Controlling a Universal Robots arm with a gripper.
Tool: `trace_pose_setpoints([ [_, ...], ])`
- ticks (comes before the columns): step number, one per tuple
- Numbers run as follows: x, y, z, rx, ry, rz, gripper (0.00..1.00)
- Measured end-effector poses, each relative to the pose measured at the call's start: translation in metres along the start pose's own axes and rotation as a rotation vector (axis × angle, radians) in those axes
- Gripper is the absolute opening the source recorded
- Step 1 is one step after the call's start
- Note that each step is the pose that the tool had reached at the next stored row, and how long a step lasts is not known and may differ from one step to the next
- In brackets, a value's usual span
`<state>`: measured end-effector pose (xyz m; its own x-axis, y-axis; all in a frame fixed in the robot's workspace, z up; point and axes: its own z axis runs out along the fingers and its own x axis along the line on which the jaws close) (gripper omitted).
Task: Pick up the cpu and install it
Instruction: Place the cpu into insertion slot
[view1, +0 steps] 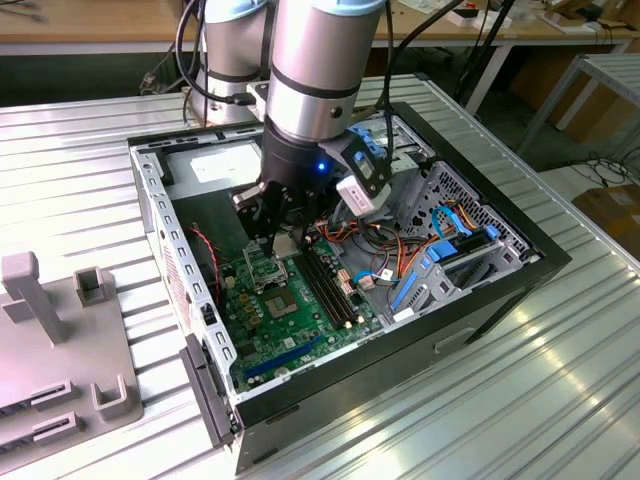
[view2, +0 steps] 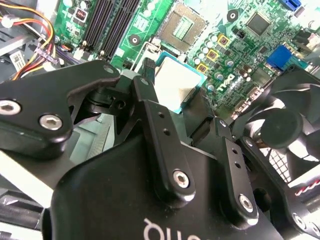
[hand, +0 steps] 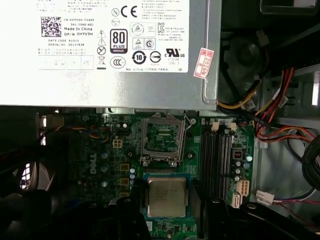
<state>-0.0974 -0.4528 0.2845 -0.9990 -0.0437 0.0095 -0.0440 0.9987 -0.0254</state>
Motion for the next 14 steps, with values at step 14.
trace_pose_setpoints([
  [14,-0.0001,-0.0053,0.0316,-0.0001,-0.0001,0.000,0.47],
])
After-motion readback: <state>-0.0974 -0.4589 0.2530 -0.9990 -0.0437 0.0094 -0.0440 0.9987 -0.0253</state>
